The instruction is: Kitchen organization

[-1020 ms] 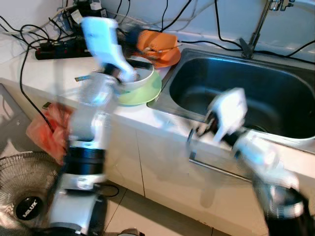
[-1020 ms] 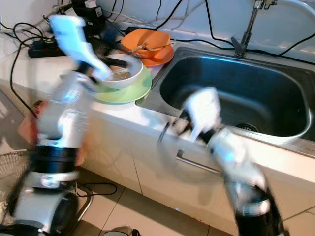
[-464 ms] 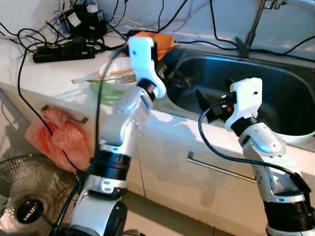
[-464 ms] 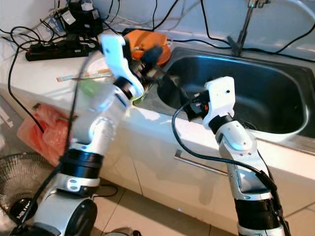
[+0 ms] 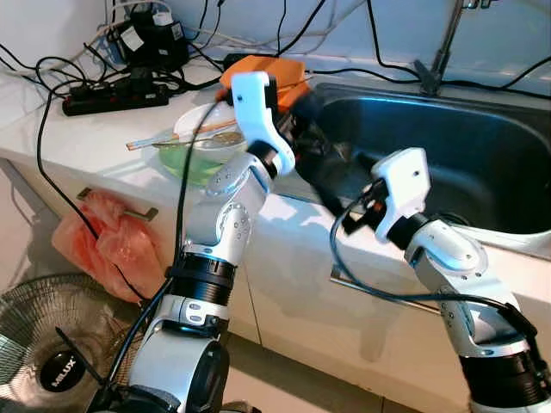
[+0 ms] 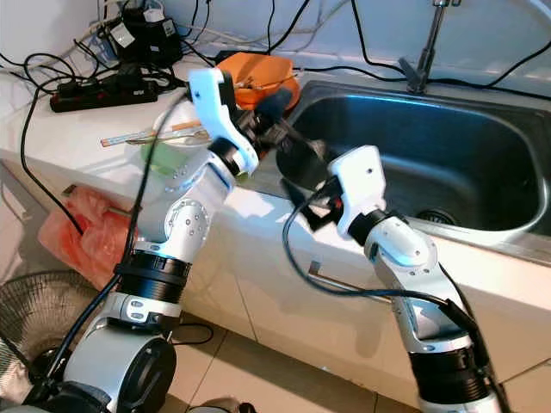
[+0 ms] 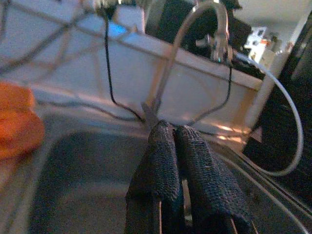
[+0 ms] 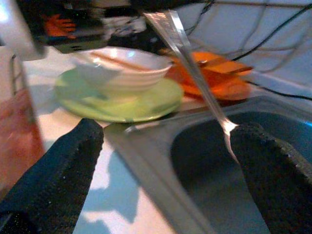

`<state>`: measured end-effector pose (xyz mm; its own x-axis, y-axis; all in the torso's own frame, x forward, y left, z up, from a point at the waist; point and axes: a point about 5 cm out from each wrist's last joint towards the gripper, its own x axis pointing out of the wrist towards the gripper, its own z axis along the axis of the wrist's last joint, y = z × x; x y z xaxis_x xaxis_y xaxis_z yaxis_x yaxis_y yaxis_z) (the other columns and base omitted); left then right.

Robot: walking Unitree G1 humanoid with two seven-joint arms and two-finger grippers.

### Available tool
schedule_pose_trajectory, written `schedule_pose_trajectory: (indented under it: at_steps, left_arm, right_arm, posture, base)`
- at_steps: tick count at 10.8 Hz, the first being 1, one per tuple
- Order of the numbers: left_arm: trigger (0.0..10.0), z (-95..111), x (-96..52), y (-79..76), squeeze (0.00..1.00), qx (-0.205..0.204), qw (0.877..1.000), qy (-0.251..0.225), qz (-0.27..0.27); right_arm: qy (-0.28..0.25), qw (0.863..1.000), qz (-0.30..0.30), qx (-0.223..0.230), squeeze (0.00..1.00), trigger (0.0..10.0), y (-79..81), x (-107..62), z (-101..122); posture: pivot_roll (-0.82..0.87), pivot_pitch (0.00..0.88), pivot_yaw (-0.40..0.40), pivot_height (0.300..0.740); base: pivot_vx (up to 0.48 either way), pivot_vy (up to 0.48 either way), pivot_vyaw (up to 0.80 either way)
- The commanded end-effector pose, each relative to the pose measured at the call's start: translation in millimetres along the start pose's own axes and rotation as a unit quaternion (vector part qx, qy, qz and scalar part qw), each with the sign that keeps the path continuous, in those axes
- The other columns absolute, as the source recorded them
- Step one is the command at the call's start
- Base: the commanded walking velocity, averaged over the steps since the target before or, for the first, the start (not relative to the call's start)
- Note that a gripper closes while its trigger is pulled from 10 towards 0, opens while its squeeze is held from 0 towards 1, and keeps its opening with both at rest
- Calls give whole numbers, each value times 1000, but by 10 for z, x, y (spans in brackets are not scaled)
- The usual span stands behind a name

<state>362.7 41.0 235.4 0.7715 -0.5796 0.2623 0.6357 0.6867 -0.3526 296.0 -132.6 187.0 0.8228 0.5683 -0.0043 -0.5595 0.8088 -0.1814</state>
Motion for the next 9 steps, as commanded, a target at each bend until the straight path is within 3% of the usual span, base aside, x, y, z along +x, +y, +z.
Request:
schedule_pose_trajectory:
  at_steps: [1, 6, 7, 8, 9]
  left_arm:
    - [0, 53, 42, -30, 0, -13, 1000, 0, -18]
    - [0, -86, 88, -321, 0, -77, 994, 38, -72]
    - [0, -82, 91, -337, 0, -77, 993, 39, -74]
    - [0, -65, 95, -352, 0, -76, 994, 38, -75]
    - [0, -45, 94, -343, 0, -69, 994, 34, -72]
  right_arm:
    - [-8, 1000, 14, -19, 0, 10000, -24, 51, 49]
    - [-36, 996, -25, -76, 0, 10000, -241, 284, 209]
    - [-35, 996, -24, -79, 0, 7569, -244, 297, 203]
    - [-34, 996, -21, -83, 0, 0, -249, 311, 193]
    - [-32, 996, -20, -84, 0, 0, -250, 313, 189]
  posture:
    - [86, 22, 120, 740]
    - [93, 31, 130, 740]
    - [93, 32, 130, 740]
    - [93, 33, 129, 740]
    - [91, 34, 129, 740]
  base:
    - [0, 0, 0]
    - [0, 0, 0]
    - [0, 0, 0]
    - [0, 0, 0]
    - [0, 0, 0]
